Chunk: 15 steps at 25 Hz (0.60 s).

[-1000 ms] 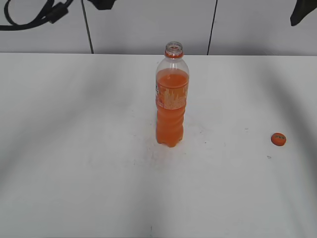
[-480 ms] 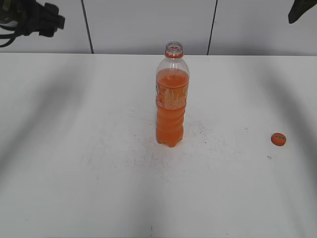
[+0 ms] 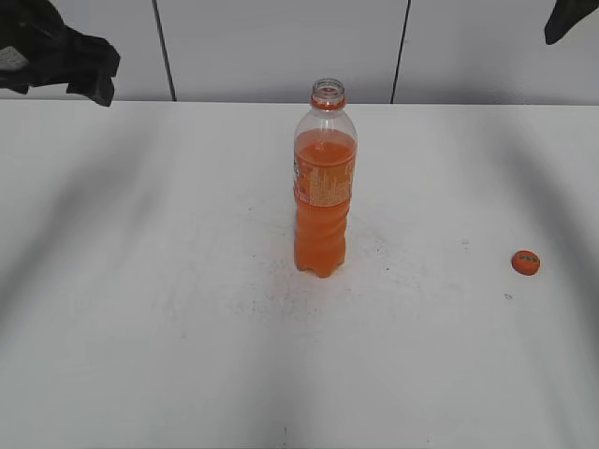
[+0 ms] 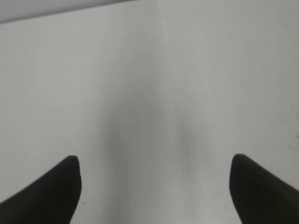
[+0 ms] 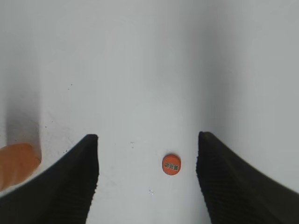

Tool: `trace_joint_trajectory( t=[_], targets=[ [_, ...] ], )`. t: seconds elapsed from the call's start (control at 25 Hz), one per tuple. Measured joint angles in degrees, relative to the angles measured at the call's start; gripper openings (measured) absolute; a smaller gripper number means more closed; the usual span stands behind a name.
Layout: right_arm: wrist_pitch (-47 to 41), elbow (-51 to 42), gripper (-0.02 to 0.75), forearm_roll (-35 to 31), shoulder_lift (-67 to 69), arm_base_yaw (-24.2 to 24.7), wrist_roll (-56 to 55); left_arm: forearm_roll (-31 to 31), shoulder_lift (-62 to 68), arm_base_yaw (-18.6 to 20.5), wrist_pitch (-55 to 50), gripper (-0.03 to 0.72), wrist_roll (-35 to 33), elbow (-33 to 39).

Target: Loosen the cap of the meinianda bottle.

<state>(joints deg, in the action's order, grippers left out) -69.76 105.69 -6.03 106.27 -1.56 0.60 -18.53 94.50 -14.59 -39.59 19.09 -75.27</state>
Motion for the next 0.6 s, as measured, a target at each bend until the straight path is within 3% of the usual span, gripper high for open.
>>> trace_joint_trajectory(
  t=[0.12, 0.2, 0.4, 0.6],
  targets=[
    [0.0, -0.2, 0.492, 0.2, -0.1, 0.0, 0.7, 9.6, 0.0, 2.0, -6.6, 0.589, -8.5, -2.2],
    [0.0, -1.4, 0.492, 0.3, -0.6, 0.0, 1.0, 12.6, 0.0, 4.3, -11.1, 0.589, -11.3, -3.3],
    [0.0, -11.1, 0.492, 0.2, -6.2, 0.0, 1.1, 13.8, 0.0, 8.9, -19.3, 0.585, -12.7, -4.2],
    [0.0, -24.6, 0.492, 0.1, -15.3, 0.0, 1.3, 13.6, -0.1, 9.8, -25.4, 0.583, -12.8, -4.3]
  ],
)
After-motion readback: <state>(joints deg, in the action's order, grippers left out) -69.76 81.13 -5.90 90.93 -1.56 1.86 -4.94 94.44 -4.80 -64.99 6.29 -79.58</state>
